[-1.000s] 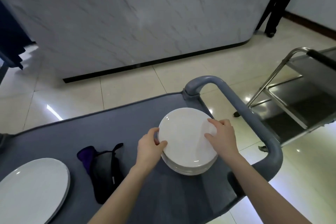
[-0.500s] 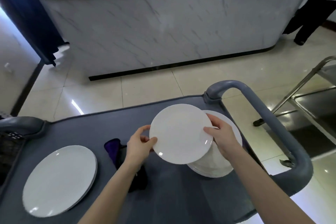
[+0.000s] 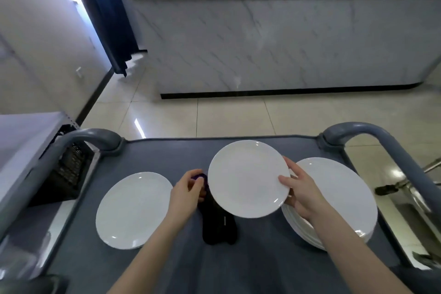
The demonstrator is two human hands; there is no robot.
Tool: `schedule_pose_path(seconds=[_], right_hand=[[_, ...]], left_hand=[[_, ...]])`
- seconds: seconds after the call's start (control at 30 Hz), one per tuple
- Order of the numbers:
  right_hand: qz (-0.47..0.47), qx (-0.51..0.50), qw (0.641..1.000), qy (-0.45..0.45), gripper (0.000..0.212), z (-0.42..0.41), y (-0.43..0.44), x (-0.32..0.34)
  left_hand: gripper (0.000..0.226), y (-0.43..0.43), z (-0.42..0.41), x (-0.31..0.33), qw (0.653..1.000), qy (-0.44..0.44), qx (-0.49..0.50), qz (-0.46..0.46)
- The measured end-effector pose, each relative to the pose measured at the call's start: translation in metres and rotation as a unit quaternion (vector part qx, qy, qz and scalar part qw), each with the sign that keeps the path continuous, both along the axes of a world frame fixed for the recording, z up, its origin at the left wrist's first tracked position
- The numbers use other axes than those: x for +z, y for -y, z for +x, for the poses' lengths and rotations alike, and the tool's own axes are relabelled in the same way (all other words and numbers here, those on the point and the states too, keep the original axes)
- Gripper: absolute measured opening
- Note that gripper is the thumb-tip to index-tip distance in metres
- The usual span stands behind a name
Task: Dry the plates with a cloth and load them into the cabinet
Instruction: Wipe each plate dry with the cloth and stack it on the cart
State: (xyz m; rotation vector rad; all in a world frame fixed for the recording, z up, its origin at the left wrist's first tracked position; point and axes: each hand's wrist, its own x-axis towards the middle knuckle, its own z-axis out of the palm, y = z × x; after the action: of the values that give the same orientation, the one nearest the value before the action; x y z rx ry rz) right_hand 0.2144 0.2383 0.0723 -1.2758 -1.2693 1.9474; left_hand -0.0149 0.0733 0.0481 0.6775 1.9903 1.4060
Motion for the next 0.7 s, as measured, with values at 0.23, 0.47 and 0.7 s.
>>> schedule_pose_path(seconds=[0.23, 0.47, 0.7], right_hand=[[0.009, -0.036, 0.999, 0.026, 0.054, 0.017, -0.008, 0.003], [0.011, -0.042, 0.998, 0.052, 0.048, 0.022, 0.0, -0.004], [0.005, -0.013, 0.999, 0.039, 0.054, 0.016, 0.007, -0.006]], left_hand=[[0.05, 0.0, 0.011, -0.022, 0.973, -0.175, -0.095, -0.121], [0.046, -0.002, 0.016, -0.039, 0.94, -0.241, -0.101, -0.221], [0.023, 0.006, -0.007, -0.012, 0.98, -0.168, -0.011, -0.104]])
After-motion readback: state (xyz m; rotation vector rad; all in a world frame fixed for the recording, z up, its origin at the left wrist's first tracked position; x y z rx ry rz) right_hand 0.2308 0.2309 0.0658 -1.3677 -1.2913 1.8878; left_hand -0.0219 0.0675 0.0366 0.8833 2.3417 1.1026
